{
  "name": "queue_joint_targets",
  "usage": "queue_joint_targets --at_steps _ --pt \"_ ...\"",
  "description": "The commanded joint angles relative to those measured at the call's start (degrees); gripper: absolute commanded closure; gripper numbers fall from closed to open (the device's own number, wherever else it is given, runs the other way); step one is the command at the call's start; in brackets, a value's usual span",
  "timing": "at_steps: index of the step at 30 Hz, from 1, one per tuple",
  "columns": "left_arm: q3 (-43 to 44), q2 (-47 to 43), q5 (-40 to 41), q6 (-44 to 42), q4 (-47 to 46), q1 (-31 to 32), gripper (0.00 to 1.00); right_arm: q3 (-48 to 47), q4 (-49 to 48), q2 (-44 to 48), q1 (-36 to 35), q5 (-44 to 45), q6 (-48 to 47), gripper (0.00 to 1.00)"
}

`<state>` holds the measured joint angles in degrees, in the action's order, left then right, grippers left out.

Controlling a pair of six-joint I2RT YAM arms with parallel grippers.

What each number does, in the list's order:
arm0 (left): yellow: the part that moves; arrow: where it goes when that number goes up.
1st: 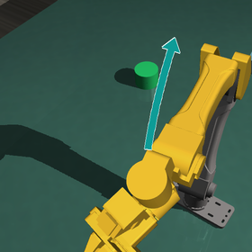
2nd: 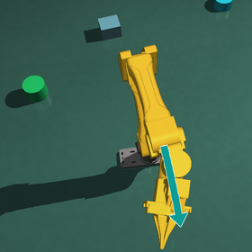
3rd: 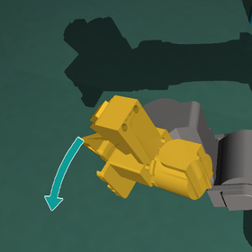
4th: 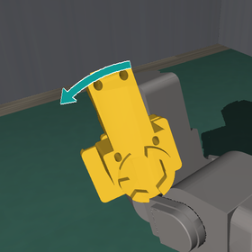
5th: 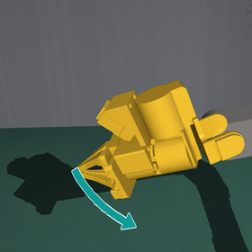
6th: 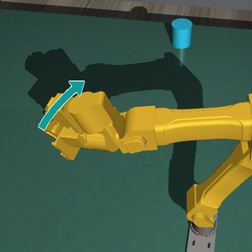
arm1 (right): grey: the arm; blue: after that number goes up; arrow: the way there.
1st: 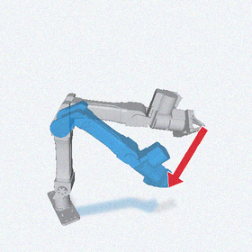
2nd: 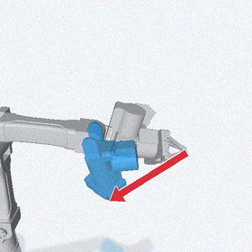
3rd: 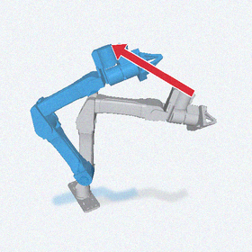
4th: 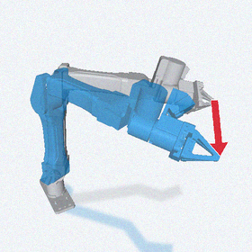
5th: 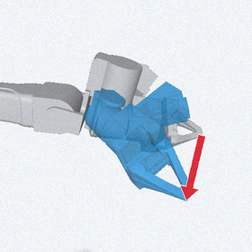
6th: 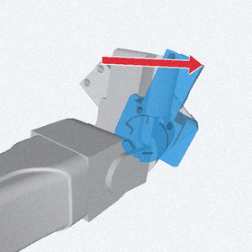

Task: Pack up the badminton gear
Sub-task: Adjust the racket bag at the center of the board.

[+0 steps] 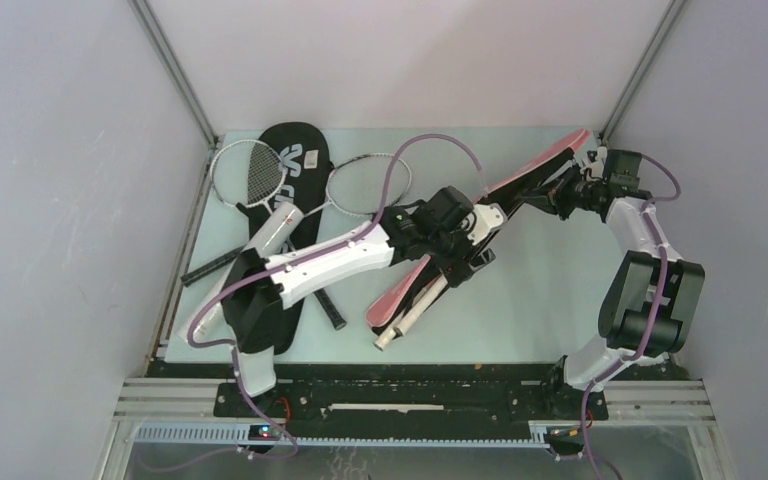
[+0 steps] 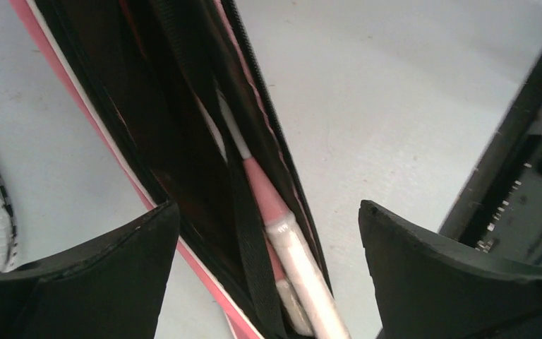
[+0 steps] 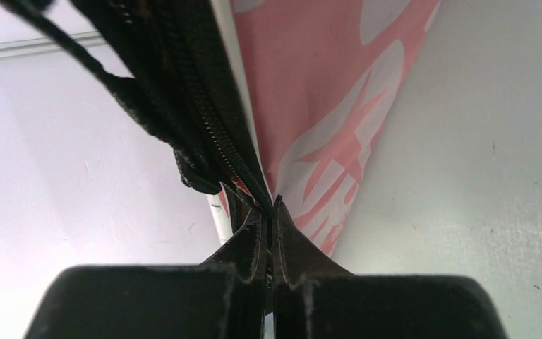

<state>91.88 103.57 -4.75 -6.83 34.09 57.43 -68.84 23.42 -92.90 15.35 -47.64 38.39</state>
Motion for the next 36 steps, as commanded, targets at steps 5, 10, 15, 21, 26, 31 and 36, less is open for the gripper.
queue_joint_targets --at_steps 5,10,15,21,26,31,36 --pt "8.30 6.07 15.40 -0.47 3.80 1.28 0.00 0.46 -2.81 3.62 0.03 -7.25 4.17 1.00" --pt "7.99 8.95 12.31 1.53 4.35 1.32 0.00 0.54 -2.04 4.61 0.03 -7.37 3.93 1.00" --pt "8.33 10.39 11.70 1.72 4.22 1.37 0.00 0.54 -1.65 5.35 -0.02 -7.35 3.92 1.00" --pt "7.53 10.02 15.48 -0.92 4.33 0.95 0.00 0.91 -1.26 6.29 0.55 -8.27 2.78 1.00" --pt "1.63 3.43 8.60 -5.76 1.68 -1.16 0.14 0.95 3.02 7.97 1.05 -6.47 -3.43 1.00" --pt "-0.15 -1.12 2.53 -12.23 3.13 -2.97 0.64 1.99 4.12 10.00 0.49 -7.00 -8.13 1.00" --pt "0.12 -2.94 -5.12 -14.68 6.54 -5.80 0.86 2.11 5.72 11.09 -0.16 -7.42 -12.70 0.98"
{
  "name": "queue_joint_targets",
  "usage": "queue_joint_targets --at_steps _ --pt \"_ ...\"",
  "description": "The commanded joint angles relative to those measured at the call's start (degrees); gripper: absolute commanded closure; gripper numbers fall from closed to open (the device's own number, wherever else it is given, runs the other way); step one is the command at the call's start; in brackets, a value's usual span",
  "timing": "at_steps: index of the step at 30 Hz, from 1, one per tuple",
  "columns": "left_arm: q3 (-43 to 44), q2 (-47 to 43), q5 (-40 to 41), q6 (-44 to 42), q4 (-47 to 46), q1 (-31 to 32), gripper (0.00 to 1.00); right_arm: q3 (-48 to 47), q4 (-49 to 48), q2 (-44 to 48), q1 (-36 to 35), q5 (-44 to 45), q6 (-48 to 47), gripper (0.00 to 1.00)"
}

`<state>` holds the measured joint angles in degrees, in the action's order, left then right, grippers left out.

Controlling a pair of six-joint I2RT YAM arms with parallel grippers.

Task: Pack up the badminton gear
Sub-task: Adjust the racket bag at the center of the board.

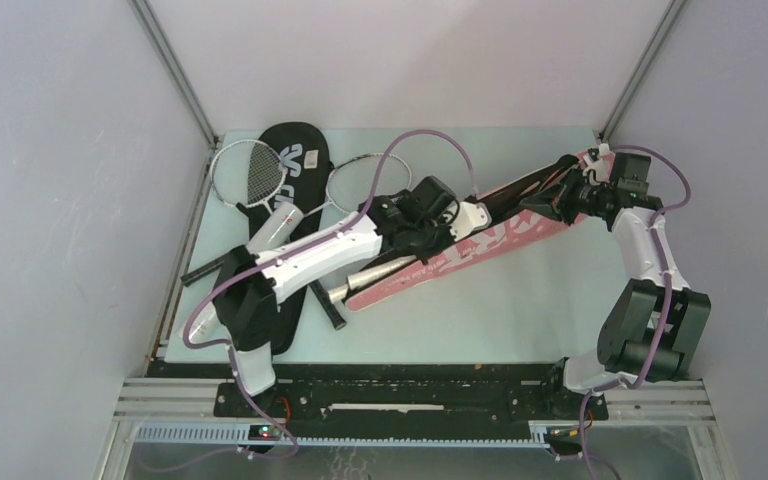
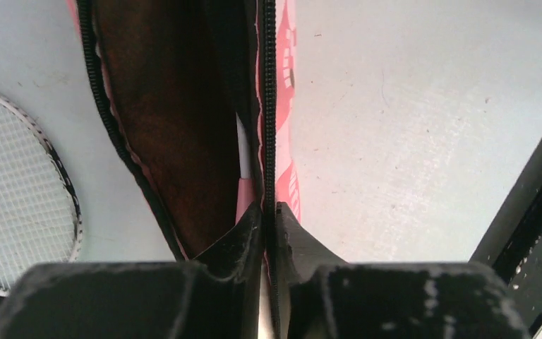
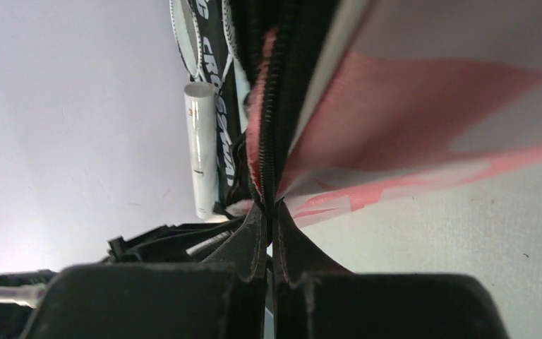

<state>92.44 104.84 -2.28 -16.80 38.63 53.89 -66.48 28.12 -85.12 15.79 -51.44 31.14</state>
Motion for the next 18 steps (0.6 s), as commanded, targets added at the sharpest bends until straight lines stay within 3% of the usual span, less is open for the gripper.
queue_joint_targets --at_steps 1,3,8,10,15,18 --pt "-0.48 -4.67 -8.39 -5.23 2.69 -2.70 0.90 -0.29 1.69 3.44 -0.73 -3.57 -7.15 0.97" --pt "-0.50 -5.35 -9.41 -6.66 4.00 -3.43 0.99 -0.27 3.49 3.83 -0.93 -3.57 -10.43 0.94" --pt "-1.13 -5.96 -12.33 -8.67 6.38 -4.79 0.99 0.63 5.13 5.87 -0.94 -4.72 -15.21 1.00" --pt "-1.76 -6.19 -13.74 -8.72 6.30 -5.30 0.78 1.58 5.02 6.67 -0.94 -6.62 -16.47 1.00" --pt "-3.33 -7.43 -18.02 -9.39 5.80 -5.41 0.42 3.73 8.89 7.25 -0.14 -11.79 -25.70 1.00" --pt "-4.95 -9.24 -18.52 -10.30 5.18 -5.82 0.25 6.00 11.03 7.42 1.08 -12.72 -30.81 1.00"
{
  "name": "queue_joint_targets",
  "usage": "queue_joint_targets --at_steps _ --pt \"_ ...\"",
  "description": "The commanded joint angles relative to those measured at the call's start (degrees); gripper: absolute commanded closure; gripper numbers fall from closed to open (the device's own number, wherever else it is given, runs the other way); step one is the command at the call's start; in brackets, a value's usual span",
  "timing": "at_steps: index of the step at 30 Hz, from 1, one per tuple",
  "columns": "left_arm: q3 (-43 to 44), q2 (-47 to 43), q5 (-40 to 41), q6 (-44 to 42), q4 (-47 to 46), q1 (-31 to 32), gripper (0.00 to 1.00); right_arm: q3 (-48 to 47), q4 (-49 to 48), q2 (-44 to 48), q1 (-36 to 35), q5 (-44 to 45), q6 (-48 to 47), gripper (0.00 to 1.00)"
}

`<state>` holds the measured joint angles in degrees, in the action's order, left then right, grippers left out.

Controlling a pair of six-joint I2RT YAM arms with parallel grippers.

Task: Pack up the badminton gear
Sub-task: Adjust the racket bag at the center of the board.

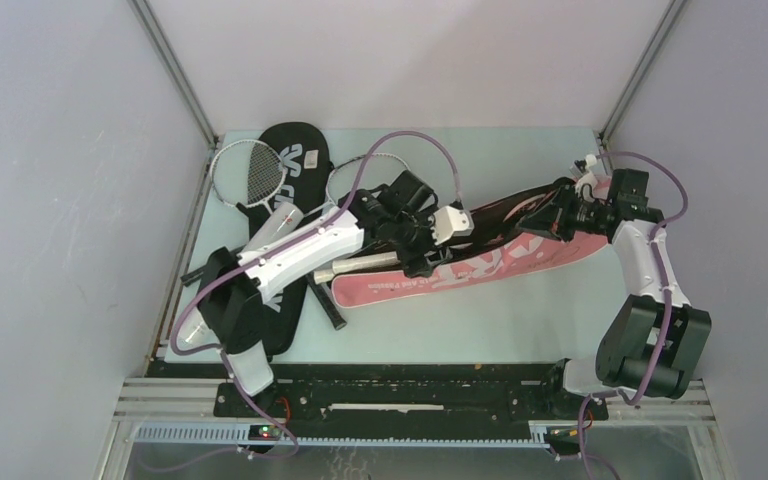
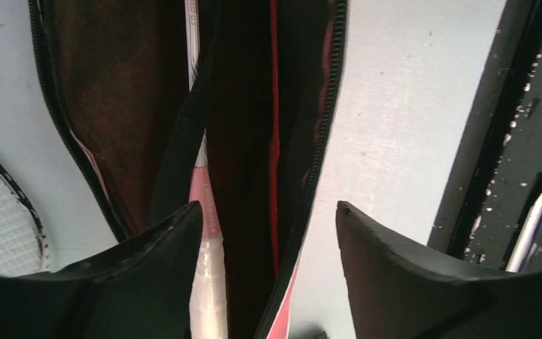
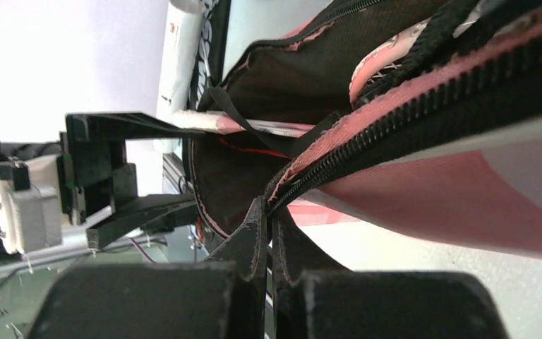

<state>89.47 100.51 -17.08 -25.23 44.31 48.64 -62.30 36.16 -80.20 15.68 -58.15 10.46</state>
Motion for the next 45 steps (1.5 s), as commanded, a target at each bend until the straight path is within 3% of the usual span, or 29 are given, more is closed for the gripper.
queue_joint_targets --at_steps 1,5,11,18,24,34,45 --pt "-2.61 -5.56 -4.00 -1.92 -0.79 -0.86 0.22 2.50 2.93 2.40 1.65 -6.45 -10.34 1.00" --pt "-3.40 -7.58 -3.12 -3.75 0.08 -1.64 0.14 2.97 4.47 1.44 2.74 -8.03 -13.88 1.00" --pt "-4.21 -10.22 -2.79 -5.25 0.62 -5.11 0.12 3.15 6.75 0.31 4.27 -11.08 -19.01 1.00" --pt "-1.63 -6.61 -3.32 -6.77 4.78 -7.59 0.21 3.15 9.82 0.40 5.73 -12.01 -23.65 1.00" --pt "2.47 -0.50 -4.93 -6.46 8.64 -10.10 0.35 3.15 12.75 -0.33 7.31 -11.99 -27.05 1.00" --pt "7.34 5.94 -8.23 -8.69 14.34 -12.47 0.47 3.18 14.31 -1.10 8.31 -12.53 -28.59 1.00" --pt "11.59 9.46 -16.35 -8.08 18.39 -16.41 0.48 3.15 14.45 -1.67 8.34 -12.40 -28.75 1.00"
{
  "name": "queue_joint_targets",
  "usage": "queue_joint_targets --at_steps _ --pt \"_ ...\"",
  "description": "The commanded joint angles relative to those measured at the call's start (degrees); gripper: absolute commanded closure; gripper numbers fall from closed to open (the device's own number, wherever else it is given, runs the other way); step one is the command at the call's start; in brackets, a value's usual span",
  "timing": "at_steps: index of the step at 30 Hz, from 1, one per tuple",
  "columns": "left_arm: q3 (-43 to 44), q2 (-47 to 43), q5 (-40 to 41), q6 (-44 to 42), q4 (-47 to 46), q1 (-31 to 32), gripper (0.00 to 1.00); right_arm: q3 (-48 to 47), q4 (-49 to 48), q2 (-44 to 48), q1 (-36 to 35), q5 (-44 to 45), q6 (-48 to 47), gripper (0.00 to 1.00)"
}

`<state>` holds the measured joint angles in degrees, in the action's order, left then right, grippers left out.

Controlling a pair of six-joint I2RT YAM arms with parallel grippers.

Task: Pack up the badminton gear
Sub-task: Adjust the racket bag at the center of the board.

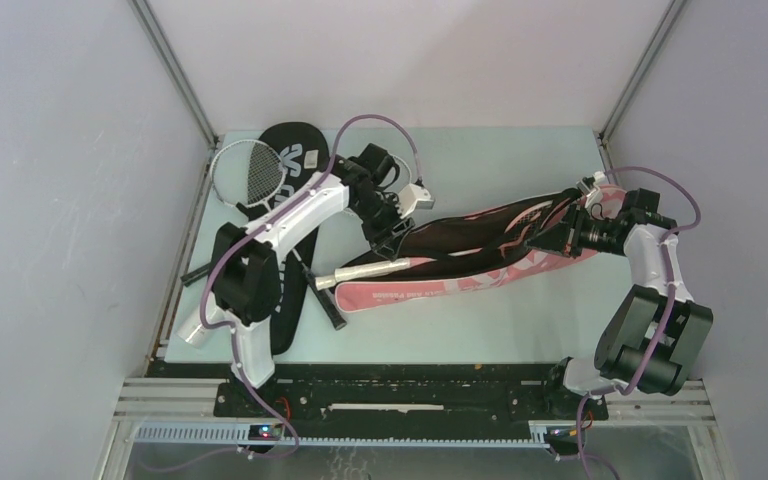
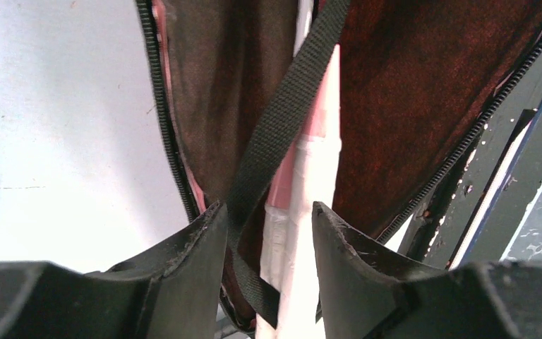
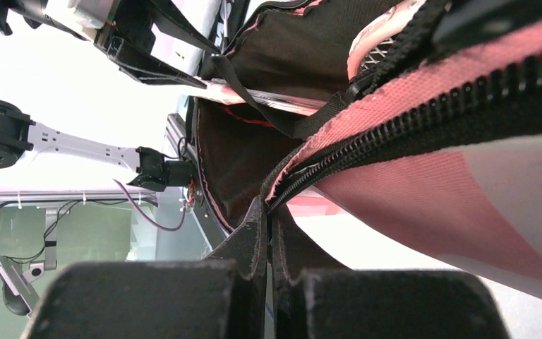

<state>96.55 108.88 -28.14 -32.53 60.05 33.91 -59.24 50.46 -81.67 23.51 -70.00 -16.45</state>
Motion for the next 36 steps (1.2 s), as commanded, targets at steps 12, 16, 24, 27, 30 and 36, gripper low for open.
queue_joint_targets --at_steps 12,16,24,27,30,36 --pt "4.52 4.16 -6.45 -1.22 3.80 -1.74 0.56 0.09 -0.04 -0.22 0.74 -0.67 -1.49 1.00" --pt "4.30 4.18 -6.08 -0.72 2.75 -1.75 0.67 0.11 0.00 -0.25 0.83 -0.76 -1.46 1.00" --pt "3.60 2.70 -7.26 0.53 1.62 -1.75 0.94 0.16 -0.78 0.25 1.10 -0.67 -0.59 1.00" --pt "2.88 1.10 -7.52 1.62 0.36 -1.75 1.00 0.09 -0.83 0.45 1.19 -0.67 -0.56 1.00" --pt "1.85 -1.46 -7.22 2.71 -1.63 -1.75 1.00 0.09 -0.73 0.61 1.36 -0.59 -0.55 1.00" --pt "0.06 -6.60 -4.84 7.25 -8.13 -2.53 1.00 0.11 -0.66 1.15 1.61 -0.32 -0.93 1.00"
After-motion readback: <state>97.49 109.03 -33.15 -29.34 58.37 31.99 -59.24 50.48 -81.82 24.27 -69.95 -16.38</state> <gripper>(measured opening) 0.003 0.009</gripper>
